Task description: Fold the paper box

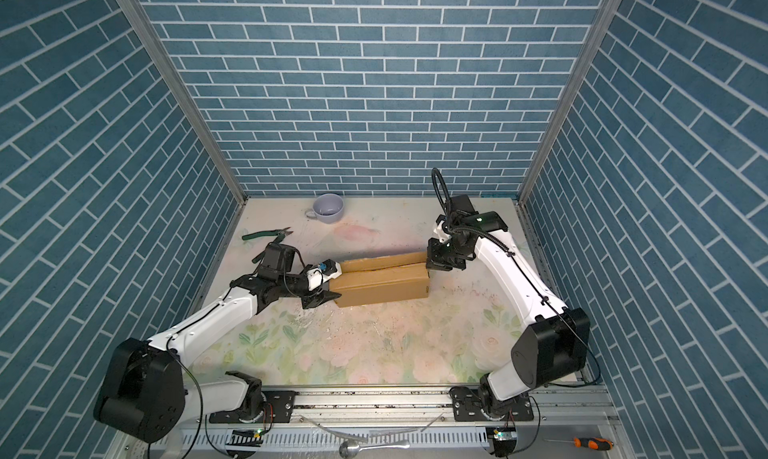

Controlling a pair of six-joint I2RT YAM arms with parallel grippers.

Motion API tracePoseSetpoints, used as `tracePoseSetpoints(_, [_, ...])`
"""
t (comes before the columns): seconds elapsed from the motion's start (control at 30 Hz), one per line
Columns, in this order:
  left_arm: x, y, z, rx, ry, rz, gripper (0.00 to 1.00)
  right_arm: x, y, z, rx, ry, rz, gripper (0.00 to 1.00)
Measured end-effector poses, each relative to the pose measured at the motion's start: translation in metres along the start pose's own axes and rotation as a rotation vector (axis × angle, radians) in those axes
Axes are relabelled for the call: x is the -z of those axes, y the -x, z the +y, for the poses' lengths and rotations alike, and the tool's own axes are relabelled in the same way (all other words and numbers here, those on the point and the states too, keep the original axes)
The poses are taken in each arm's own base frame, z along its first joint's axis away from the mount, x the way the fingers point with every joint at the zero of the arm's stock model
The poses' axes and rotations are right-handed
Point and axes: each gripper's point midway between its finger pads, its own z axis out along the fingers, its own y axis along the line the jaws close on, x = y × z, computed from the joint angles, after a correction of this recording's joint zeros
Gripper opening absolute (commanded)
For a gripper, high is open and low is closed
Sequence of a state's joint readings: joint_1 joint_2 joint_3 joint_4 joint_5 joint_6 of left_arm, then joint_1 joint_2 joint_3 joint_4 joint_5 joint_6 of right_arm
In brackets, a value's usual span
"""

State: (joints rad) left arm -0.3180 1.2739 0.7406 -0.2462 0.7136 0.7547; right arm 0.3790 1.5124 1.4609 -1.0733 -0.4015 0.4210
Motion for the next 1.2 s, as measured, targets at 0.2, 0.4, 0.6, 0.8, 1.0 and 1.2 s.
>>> tracePoseSetpoints(0.2, [0.0,0.0,0.001,0.0,0.004,0.002,0.0,-0.004,0.001,-0.002,-0.033,0.025,-0.009,0.0])
tracePoseSetpoints(0.4, [0.0,0.0,0.002,-0.003,0.007,0.001,0.01,-0.01,-0.004,-0.009,-0.031,0.022,-0.014,0.0])
tracePoseSetpoints(0.6, [0.0,0.0,0.002,-0.002,0.009,0.0,0.04,-0.012,-0.004,-0.011,-0.01,0.027,-0.052,0.0])
tracePoseSetpoints(0.8, [0.0,0.0,0.004,0.017,0.021,0.005,0.08,-0.014,0.0,-0.012,0.016,0.027,-0.073,0.0])
tracePoseSetpoints(1.0, [0.0,0.0,0.009,0.04,0.039,0.014,0.01,-0.016,0.001,-0.017,0.045,0.002,-0.078,0.0])
tracePoseSetpoints(1.2, [-0.004,0.002,0.02,0.052,0.063,0.025,0.06,-0.016,0.003,-0.02,0.068,-0.017,-0.085,0.0])
